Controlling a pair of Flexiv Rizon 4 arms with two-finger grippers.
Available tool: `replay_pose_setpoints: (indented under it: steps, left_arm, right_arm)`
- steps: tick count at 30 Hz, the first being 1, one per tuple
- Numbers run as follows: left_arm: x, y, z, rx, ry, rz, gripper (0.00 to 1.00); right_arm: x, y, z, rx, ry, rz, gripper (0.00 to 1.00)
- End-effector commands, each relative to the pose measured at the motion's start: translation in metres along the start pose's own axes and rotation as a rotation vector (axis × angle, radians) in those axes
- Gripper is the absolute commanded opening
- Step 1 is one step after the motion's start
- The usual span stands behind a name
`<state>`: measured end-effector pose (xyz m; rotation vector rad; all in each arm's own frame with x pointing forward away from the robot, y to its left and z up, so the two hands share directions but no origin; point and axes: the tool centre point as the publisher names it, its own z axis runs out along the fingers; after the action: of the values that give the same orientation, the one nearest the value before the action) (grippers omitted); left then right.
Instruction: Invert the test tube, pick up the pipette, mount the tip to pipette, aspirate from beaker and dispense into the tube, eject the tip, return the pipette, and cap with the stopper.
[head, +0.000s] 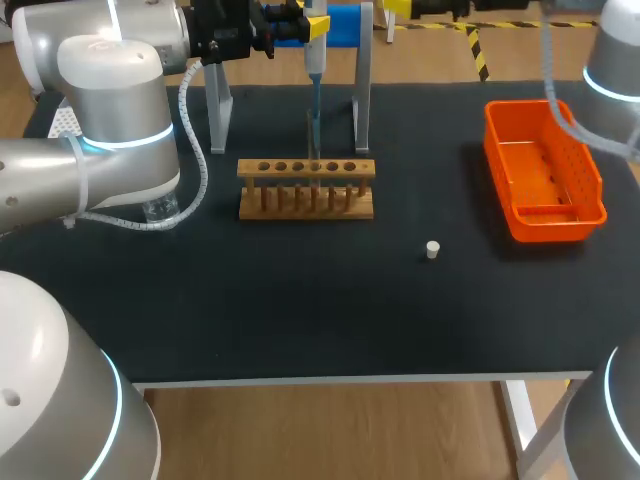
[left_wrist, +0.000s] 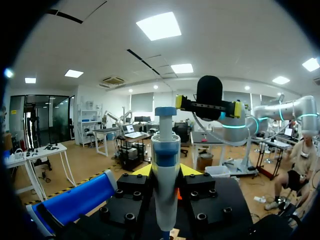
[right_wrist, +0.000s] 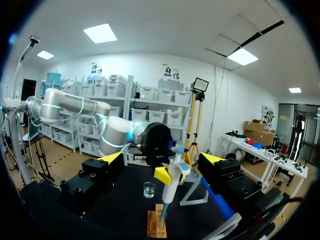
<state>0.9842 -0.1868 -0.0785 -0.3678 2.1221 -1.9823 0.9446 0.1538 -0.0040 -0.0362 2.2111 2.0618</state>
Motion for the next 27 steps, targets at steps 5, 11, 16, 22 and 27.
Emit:
replay_pose_setpoints:
  steps: [5, 11, 16, 22, 27]
  left_arm:
    - [0.0, 0.0, 0.001, 0.003, -0.002, 0.001, 0.0]
    - [0.0, 0.0, 0.001, 0.003, -0.002, 0.001, 0.0]
    - [0.0, 0.0, 0.001, 0.003, -0.002, 0.001, 0.0]
    - [0.0, 0.0, 0.001, 0.003, -0.002, 0.001, 0.0]
    - [0.0, 0.0, 0.001, 0.003, -0.002, 0.001, 0.0]
  right_arm:
    - [-0.018, 0.009, 0.023, -0.011, 0.008, 0.012, 1.0]
    - [-0.029, 0.011, 0.03, -0.042, -0.008, 0.046, 1.0]
    - [-0.038, 0.014, 0.037, -0.069, 0.011, 0.058, 1.0]
    - [-0.043, 0.021, 0.052, -0.061, 0.044, 0.048, 0.0]
    - [-0.045, 0.023, 0.065, -0.048, 0.071, 0.049, 0.0]
